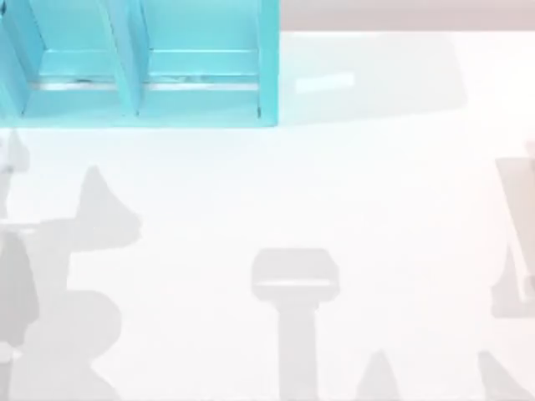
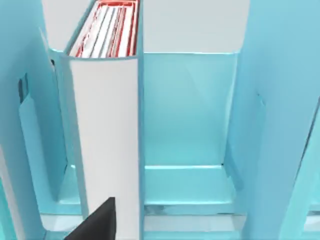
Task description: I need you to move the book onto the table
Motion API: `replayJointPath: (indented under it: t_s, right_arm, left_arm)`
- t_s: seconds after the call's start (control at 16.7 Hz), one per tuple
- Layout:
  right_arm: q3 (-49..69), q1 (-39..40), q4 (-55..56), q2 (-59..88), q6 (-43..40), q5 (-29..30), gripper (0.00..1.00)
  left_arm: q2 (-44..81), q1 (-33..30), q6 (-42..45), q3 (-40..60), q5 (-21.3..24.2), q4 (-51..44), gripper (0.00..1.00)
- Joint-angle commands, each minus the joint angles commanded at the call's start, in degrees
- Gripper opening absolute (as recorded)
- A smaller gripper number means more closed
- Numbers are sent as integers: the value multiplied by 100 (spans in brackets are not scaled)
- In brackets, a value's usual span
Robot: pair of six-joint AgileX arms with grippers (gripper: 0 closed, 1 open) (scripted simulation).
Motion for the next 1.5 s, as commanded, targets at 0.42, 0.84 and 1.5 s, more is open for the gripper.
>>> replayJointPath:
  t_s: [0.42, 0.84, 1.5]
  right_arm:
    - [0, 0, 0, 0, 0, 0, 100]
    - [0, 0, 0, 0, 0, 0, 100]
    - [0, 0, 0, 0, 0, 0, 100]
  left_arm:
    - [2257, 544, 81, 1108, 628, 1308, 100]
    - [2355, 539, 83, 1165, 644, 1363, 100]
    - [3609, -68, -18, 3516, 42, 360, 100]
